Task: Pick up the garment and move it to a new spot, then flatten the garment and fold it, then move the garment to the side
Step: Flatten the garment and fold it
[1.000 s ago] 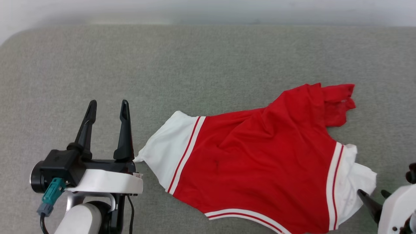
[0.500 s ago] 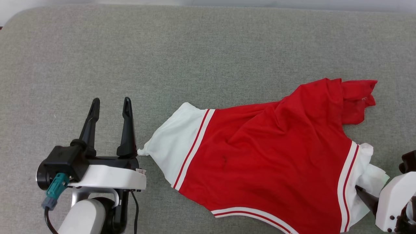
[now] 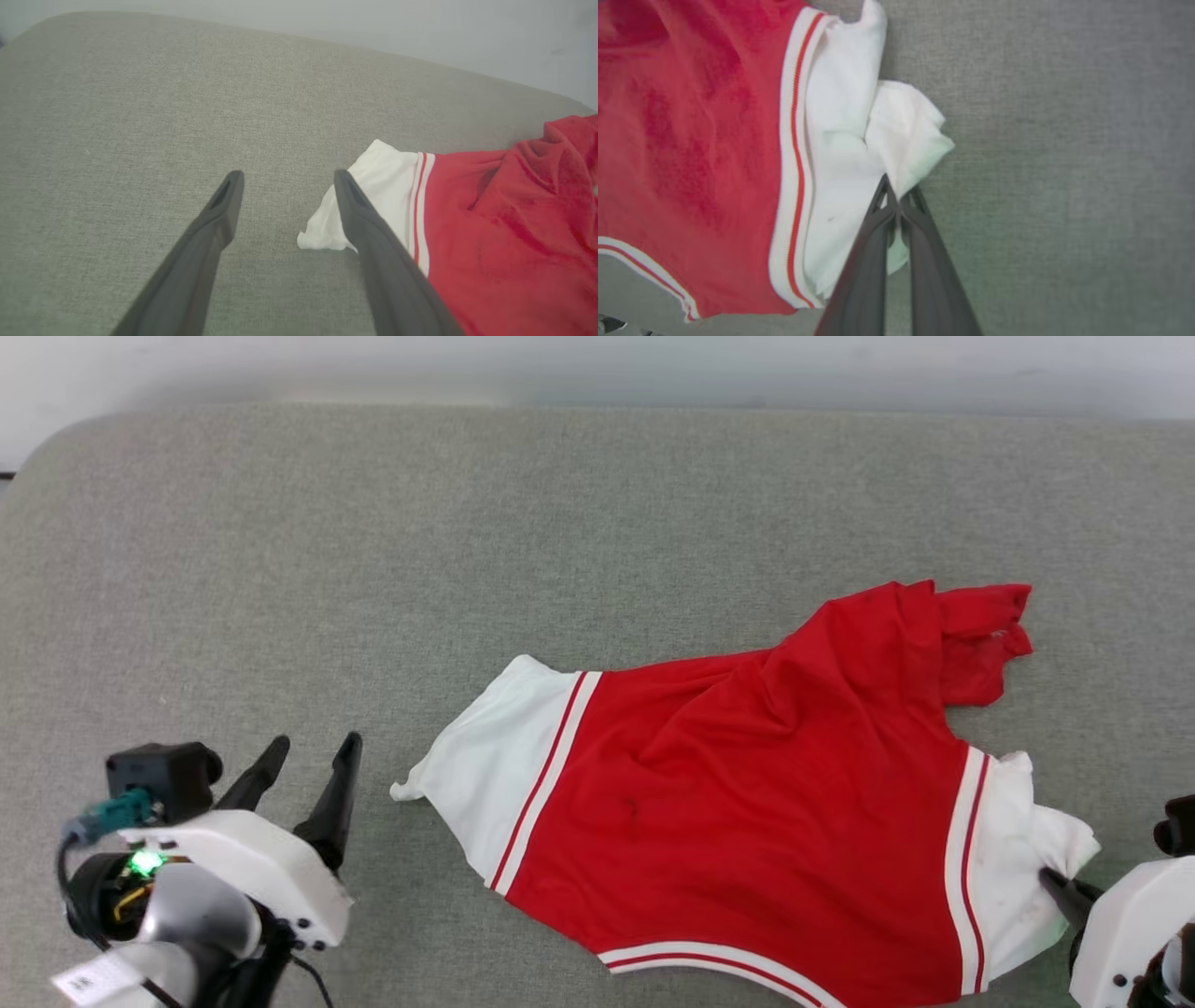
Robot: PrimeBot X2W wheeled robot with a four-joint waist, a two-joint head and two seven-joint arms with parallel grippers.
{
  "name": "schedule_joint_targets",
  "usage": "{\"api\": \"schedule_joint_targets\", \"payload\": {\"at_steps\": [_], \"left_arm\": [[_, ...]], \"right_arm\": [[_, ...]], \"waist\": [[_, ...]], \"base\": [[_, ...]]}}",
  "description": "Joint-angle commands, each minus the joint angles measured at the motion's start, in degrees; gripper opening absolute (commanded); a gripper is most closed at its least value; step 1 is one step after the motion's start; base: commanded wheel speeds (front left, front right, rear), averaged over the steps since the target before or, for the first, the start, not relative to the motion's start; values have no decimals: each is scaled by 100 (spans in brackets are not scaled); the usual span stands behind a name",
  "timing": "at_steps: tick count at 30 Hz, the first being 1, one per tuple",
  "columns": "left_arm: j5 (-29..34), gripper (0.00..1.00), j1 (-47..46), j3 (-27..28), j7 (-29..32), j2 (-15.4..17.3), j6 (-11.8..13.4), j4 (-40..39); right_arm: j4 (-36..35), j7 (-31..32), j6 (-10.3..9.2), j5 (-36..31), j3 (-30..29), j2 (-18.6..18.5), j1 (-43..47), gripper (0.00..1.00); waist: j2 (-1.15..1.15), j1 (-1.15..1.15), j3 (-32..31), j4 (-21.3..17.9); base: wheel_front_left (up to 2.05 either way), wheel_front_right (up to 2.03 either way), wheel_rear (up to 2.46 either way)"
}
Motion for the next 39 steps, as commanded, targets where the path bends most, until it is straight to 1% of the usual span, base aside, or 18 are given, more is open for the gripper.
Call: {"api": "schedule_joint_targets", "payload": {"at_steps": [1,4,7,10,14,18,21,24,27,28,29,30,32,34,39], "left_arm": [[-135,100,31,46,162,77,-52,-83],[-482,100,100,63,947,477,-196,-201],[-686,100,48,28,1547,761,-253,-314],[-767,100,-110,-120,1983,900,-318,-300],[-818,100,-413,-379,2303,833,-449,-79],[-779,100,-723,-629,2434,704,-604,257],[-701,100,-901,-817,2616,693,-675,634],[-622,100,-981,-1089,2942,680,-684,1113],[-621,100,-980,-1385,3245,573,-767,1502],[-594,81,-973,-1488,3348,562,-789,1645],[-583,34,-958,-1571,3436,540,-817,1779],[-609,0,-948,-1623,3483,486,-830,1886],[-618,0,-967,-1706,3517,401,-856,2036],[-582,0,-1028,-1684,3367,353,-873,2103],[-427,0,-1308,-1436,2754,309,-834,2086]], "right_arm": [[-89,-29,-4,-24,-15,65,21,0],[-302,-41,-4,-105,-72,175,95,0],[-478,-21,-4,-152,-44,295,117,0],[-584,-17,-4,-173,7,379,127,0],[-661,-65,-4,-190,83,458,64,0],[-660,-102,-4,-201,129,510,15,0],[-643,-122,-4,-189,159,529,-8,0],[-613,-156,-4,-176,162,540,-28,0],[-603,-180,-4,-143,158,549,-47,0],[-603,-188,-4,-148,156,551,-58,0],[-604,-215,-4,-128,149,556,-77,0],[-610,-239,-4,-119,144,559,-91,0],[-618,-274,-4,-78,130,564,-118,0],[-641,-311,-4,-76,111,552,-139,0],[-694,-493,-4,-92,74,442,-217,0]], "waist": [[0,0,-59,-49],[0,0,-117,-126],[0,0,-113,-222],[0,0,-30,-320],[0,0,152,-453],[0,0,299,-579],[0,0,376,-654],[0,0,412,-722],[0,0,440,-775],[0,0,445,-790],[0,0,448,-805],[0,0,453,-817],[0,0,457,-829],[0,0,457,-828],[0,0,359,-771]], "base": [[0,0,0],[0,0,0],[0,0,0],[0,0,0],[0,0,0],[0,0,0],[0,0,0],[0,0,0],[0,0,0],[0,0,0],[0,0,0],[0,0,0],[0,0,0],[0,0,0],[0,0,0]]}}
